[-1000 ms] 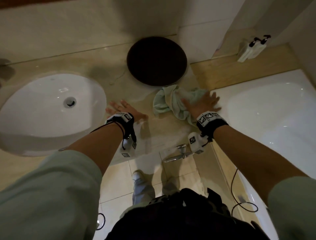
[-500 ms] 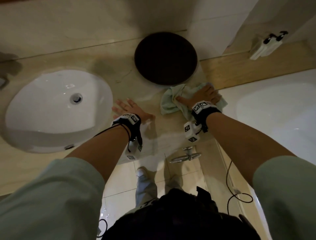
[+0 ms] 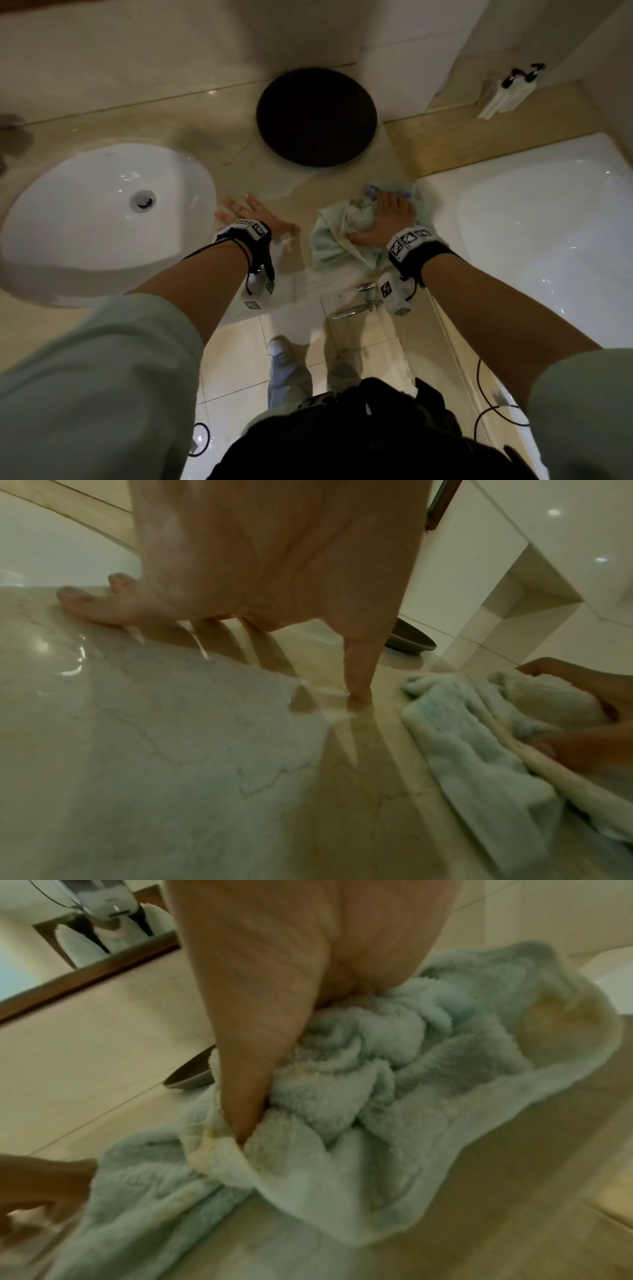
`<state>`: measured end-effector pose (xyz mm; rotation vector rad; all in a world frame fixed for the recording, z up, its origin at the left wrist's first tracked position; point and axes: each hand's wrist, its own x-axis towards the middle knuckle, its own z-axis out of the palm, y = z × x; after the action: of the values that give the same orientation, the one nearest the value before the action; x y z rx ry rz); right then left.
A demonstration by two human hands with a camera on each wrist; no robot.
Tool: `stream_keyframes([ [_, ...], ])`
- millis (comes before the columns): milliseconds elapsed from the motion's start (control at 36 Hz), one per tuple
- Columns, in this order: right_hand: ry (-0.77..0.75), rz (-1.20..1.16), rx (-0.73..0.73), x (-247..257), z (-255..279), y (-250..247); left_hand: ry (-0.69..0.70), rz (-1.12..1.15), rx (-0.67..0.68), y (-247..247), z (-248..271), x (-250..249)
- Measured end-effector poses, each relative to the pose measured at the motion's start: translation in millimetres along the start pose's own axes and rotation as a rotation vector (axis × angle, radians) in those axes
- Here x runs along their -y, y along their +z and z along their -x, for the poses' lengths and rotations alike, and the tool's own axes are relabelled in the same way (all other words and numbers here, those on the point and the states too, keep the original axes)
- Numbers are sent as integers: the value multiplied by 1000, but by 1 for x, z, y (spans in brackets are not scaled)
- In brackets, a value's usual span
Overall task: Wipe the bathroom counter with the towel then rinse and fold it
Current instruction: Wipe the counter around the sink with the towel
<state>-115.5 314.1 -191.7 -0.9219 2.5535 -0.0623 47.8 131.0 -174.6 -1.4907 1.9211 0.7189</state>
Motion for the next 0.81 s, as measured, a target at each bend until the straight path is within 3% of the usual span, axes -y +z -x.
stream_keyframes([
  [111,49,28,-1,-1,9,7,1,9,-10,-2,5,-1],
  [361,128,99,157,13,-19,-11,21,29,-6,0,1,1],
  [806,37,122,128,15,-79,-42,27,21,-25,4,-7,1],
])
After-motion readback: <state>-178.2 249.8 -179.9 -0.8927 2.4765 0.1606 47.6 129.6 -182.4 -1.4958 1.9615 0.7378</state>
